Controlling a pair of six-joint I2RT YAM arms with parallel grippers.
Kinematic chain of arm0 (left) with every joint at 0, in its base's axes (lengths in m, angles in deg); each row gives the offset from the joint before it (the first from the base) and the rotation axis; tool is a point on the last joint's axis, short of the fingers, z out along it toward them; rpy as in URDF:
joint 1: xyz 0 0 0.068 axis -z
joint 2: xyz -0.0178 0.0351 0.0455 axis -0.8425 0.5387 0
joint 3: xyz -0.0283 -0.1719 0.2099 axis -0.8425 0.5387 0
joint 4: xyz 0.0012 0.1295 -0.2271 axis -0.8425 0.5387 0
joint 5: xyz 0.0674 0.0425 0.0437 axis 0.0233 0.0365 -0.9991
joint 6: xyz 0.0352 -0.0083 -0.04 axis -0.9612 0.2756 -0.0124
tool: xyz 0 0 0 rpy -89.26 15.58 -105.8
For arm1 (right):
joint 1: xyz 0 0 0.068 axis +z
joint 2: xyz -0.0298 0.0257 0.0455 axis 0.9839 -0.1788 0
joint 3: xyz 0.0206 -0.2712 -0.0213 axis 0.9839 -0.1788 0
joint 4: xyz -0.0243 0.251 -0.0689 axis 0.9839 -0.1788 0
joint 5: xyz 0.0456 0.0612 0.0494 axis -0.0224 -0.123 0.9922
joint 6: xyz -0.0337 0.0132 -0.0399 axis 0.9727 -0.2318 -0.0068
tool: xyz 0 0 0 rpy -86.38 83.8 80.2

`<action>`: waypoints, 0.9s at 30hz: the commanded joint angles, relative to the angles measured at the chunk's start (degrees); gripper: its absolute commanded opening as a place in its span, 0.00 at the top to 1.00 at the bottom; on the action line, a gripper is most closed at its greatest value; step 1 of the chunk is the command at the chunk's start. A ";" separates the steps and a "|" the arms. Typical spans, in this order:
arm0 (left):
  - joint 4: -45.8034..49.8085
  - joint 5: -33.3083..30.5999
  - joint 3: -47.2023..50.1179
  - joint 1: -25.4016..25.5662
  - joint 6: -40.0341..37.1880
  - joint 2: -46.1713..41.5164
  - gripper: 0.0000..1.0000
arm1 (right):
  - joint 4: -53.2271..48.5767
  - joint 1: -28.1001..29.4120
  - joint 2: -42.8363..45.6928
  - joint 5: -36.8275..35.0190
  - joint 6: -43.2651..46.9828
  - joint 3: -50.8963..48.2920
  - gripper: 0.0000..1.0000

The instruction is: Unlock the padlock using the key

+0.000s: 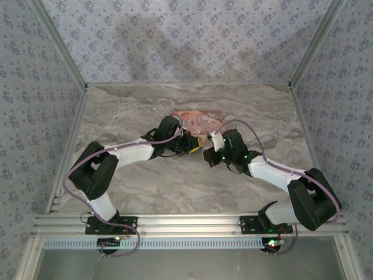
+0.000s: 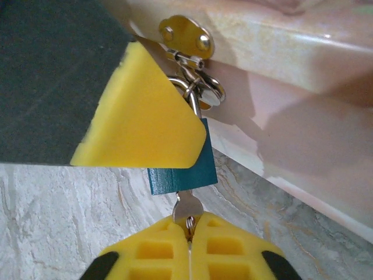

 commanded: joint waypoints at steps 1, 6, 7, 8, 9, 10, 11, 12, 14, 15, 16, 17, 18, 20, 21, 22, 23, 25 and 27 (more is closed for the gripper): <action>-3.36 4.07 -0.36 0.90 0.44 -2.20 1.00 | -0.60 0.62 -1.25 -0.44 1.05 4.44 0.98; -4.05 4.66 -0.11 1.47 0.49 -2.07 1.00 | -0.95 1.72 -2.00 -1.27 1.60 6.71 1.00; -4.19 4.72 -0.11 1.56 0.60 -1.94 1.00 | -0.71 1.97 -2.07 -1.40 1.60 6.84 1.00; -4.38 5.07 -0.17 1.64 0.61 -1.85 1.00 | -0.70 2.12 -2.13 -1.53 1.60 6.94 1.00; -4.46 5.25 -0.31 1.69 0.56 -1.76 1.00 | -0.69 2.28 -2.20 -1.75 1.52 6.88 1.00; -4.24 5.33 -0.35 1.72 0.57 -1.76 1.00 | -0.67 2.29 -2.03 -2.07 1.51 6.65 0.98; -4.11 5.17 -0.27 1.64 0.46 -1.91 1.00 | -1.01 2.29 -1.91 -2.57 1.51 6.45 0.93; -4.17 5.05 -0.26 1.53 0.33 -1.94 1.00 | -1.27 2.37 -1.76 -3.30 1.58 6.27 0.85; -4.07 5.11 -0.25 1.34 0.35 -2.04 1.00 | -1.68 2.46 -1.17 -4.53 2.01 5.63 0.74; -4.08 5.16 -0.26 1.25 0.34 -1.98 1.00 | -1.88 2.46 -1.10 -4.74 2.11 5.63 0.73; -4.06 5.20 -0.27 1.19 0.26 -1.93 1.00 | -2.25 2.38 -1.09 -4.73 2.19 5.63 0.73; -3.96 5.20 -0.35 1.09 0.25 -1.93 1.00 | -2.36 2.43 -1.19 -4.67 2.22 5.76 0.74; -3.95 5.18 -0.35 1.11 0.26 -1.93 1.00 | -2.39 2.45 -1.24 -4.67 2.22 5.80 0.74; -3.96 5.14 -0.44 1.10 0.35 -1.93 1.00 | -2.38 2.46 -1.49 -4.37 2.22 5.88 0.77; -4.00 5.09 -0.44 1.06 0.35 -1.93 1.00 | -2.37 2.46 -1.57 -4.20 2.22 5.88 0.78; -3.89 5.07 -0.44 1.04 0.30 -1.93 1.00 | -2.53 2.46 -1.57 -4.14 2.29 6.00 0.77; -3.83 5.03 -0.39 0.97 0.22 -2.01 1.00 | -2.71 2.46 -1.50 -4.05 2.39 5.93 0.76; -3.56 5.02 -0.29 0.77 0.13 -2.10 1.00 | -2.98 2.38 -1.23 -3.84 2.72 5.72 0.78; -3.41 5.03 -0.11 0.60 0.02 -2.19 1.00 | -3.05 2.06 -1.05 -2.80 2.92 5.63 0.87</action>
